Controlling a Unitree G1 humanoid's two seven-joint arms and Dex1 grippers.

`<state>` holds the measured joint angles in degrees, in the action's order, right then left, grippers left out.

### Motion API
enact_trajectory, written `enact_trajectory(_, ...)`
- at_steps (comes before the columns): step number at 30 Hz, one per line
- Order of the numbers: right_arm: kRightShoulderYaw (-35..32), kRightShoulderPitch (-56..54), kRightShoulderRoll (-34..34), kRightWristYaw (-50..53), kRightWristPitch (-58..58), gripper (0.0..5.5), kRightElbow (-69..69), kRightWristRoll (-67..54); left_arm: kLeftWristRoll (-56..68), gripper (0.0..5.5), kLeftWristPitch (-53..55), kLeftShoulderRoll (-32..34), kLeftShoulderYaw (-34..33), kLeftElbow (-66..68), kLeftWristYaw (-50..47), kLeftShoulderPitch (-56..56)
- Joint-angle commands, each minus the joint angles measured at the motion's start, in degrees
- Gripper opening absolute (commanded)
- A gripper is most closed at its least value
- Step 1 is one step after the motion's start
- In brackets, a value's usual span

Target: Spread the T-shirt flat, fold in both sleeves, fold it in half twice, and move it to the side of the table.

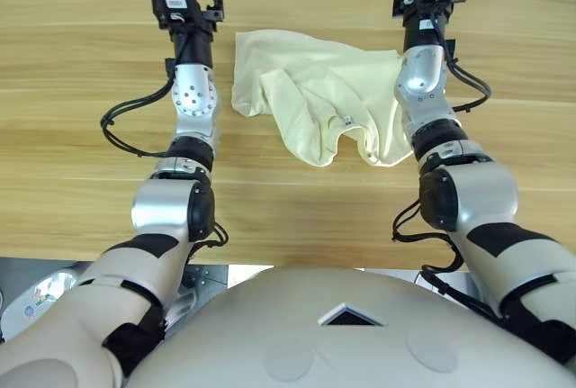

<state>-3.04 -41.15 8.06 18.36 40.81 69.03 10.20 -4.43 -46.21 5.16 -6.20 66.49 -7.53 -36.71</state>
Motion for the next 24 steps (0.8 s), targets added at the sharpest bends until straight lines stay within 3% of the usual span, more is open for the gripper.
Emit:
enact_trajectory(1,-0.94,0.22,0.07,-2.38,-3.02,3.49,0.84,-1.68,0.19,3.70,3.18,-0.46,0.11,1.74,0.43,-1.73)
enact_trajectory(10,-0.57,-1.34,-0.19,-1.47,-3.37,3.49,0.68,-1.08,3.22,3.70,0.52,-1.07,-1.63,1.38,3.61,-2.31)
enact_trajectory(24,0.53,3.84,1.47,-0.29,0.89,3.49,-2.03,0.63,-0.26,3.70,-2.14,-4.10,2.17,1.03,3.71,-2.01)
